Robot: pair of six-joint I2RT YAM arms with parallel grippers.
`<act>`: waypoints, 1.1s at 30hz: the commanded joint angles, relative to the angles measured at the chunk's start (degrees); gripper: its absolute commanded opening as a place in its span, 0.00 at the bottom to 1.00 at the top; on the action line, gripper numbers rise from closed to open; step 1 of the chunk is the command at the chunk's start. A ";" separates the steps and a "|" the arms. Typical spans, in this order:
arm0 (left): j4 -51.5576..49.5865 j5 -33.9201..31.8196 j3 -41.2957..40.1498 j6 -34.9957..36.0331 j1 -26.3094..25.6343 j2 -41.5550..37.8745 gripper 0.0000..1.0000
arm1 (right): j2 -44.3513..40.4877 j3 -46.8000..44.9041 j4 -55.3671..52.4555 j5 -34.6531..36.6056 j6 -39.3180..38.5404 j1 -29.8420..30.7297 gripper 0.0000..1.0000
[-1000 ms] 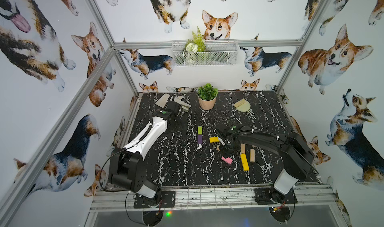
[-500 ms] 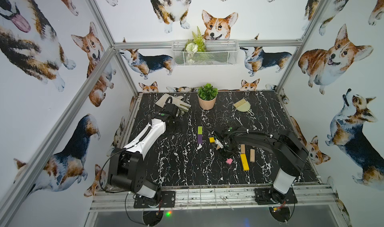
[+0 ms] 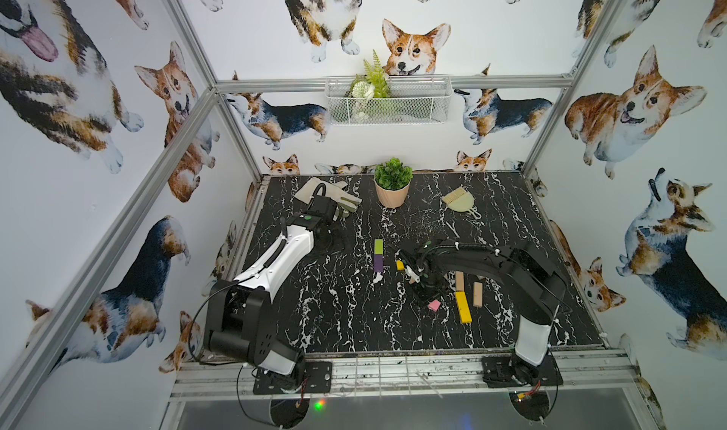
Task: Assemble the letter k with building blocks
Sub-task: Pick up the building block from the center of the board, then assemble the building block at the center of the board.
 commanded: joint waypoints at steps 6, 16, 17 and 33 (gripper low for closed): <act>-1.24 -1.44 0.20 0.93 0.52 -1.47 1.00 | 0.64 2.19 -0.56 0.39 2.34 0.60 0.14; -1.98 -4.83 -0.42 0.83 5.06 -6.46 1.00 | 3.82 18.57 -8.43 -1.55 21.41 2.06 0.14; -1.66 -4.47 -0.86 0.81 5.61 -6.96 1.00 | 4.63 20.06 -8.09 -2.60 23.78 2.15 0.14; -0.32 -5.43 -3.82 2.44 6.84 -8.78 1.00 | 21.44 37.11 -4.37 -2.65 35.76 5.27 0.13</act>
